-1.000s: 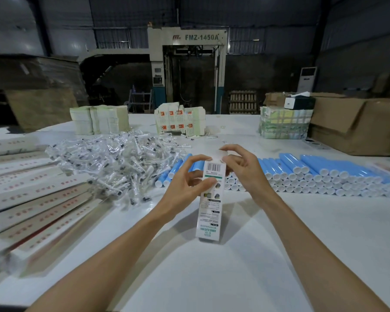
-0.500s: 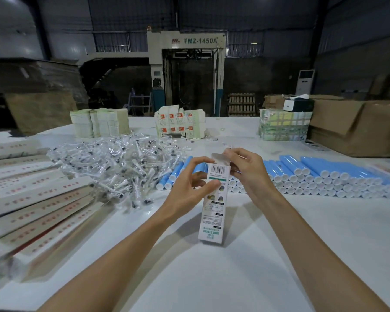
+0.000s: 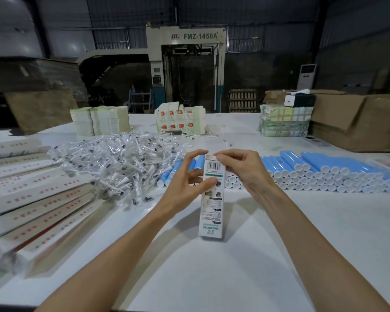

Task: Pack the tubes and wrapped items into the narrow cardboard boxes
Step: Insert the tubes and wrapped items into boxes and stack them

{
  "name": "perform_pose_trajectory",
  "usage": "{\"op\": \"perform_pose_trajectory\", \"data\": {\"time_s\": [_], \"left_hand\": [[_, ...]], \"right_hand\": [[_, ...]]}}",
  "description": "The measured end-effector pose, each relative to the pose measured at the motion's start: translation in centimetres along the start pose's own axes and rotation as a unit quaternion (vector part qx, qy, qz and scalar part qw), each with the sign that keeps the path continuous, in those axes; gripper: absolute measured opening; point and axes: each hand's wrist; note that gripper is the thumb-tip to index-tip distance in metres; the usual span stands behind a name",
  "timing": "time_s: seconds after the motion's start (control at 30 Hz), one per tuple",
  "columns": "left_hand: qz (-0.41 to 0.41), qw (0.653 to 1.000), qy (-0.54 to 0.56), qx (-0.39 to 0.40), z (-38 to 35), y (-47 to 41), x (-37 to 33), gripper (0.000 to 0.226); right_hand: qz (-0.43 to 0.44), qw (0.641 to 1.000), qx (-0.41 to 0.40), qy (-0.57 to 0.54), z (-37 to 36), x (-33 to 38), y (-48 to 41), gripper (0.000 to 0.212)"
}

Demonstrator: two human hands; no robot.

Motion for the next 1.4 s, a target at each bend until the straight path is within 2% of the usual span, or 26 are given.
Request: {"op": "perform_pose_trajectory", "data": {"time_s": [0.33, 0.67, 0.73, 0.87, 1.0, 1.13, 1.27, 1.33, 1.4], "left_hand": [[0.032, 0.999, 0.023, -0.019, 0.1, 0.0, 0.4, 0.053], [0.049, 0.996, 0.062, -0.033, -0.2, 0.4, 1.1, 0.038], [0.056, 0.996, 0.063, -0.043, -0.3, 0.4, 1.3, 0.039], [0.055, 0.990, 0.088, -0.098, -0.3, 0.1, 1.6, 0.044], [0.054, 0.977, 0.145, -0.148, -0.1, 0.1, 1.8, 0.048], [0.040, 0.976, 0.129, -0.170, -0.2, 0.1, 1.7, 0.046], [0.029, 0.990, 0.052, -0.129, -1.0, 0.2, 2.1, 0.045], [0.019, 0.996, 0.003, -0.083, -1.5, 0.5, 2.3, 0.053], [-0.007, 0.997, -0.067, -0.028, -1.9, 0.9, 2.7, 0.053]], "right_hand": [[0.012, 0.995, 0.095, 0.010, 1.1, -0.2, 0.2, 0.018], [0.052, 0.993, 0.056, 0.090, 0.9, -1.0, 0.1, 0.014], [0.049, 0.995, 0.048, 0.077, 0.5, -1.7, -0.1, 0.014], [-0.028, 0.997, 0.051, -0.055, -1.0, -2.6, 0.0, 0.029], [-0.153, 0.980, 0.116, -0.050, -1.7, -3.7, 1.5, 0.055], [-0.171, 0.968, 0.167, -0.080, -1.1, -3.6, 3.6, 0.049], [-0.158, 0.978, 0.127, -0.041, -0.2, -2.4, 6.2, 0.045], [-0.124, 0.988, 0.068, 0.058, 1.3, -2.2, 7.5, 0.042], [-0.093, 0.982, -0.010, 0.165, 3.8, -2.0, 8.9, 0.037]]}}
Point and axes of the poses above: each hand's wrist, its own y-axis away from the middle knuckle, its own z-axis out of the back of the hand, x = y × z, and after that the axes turned 8 degrees about -z, right-handed
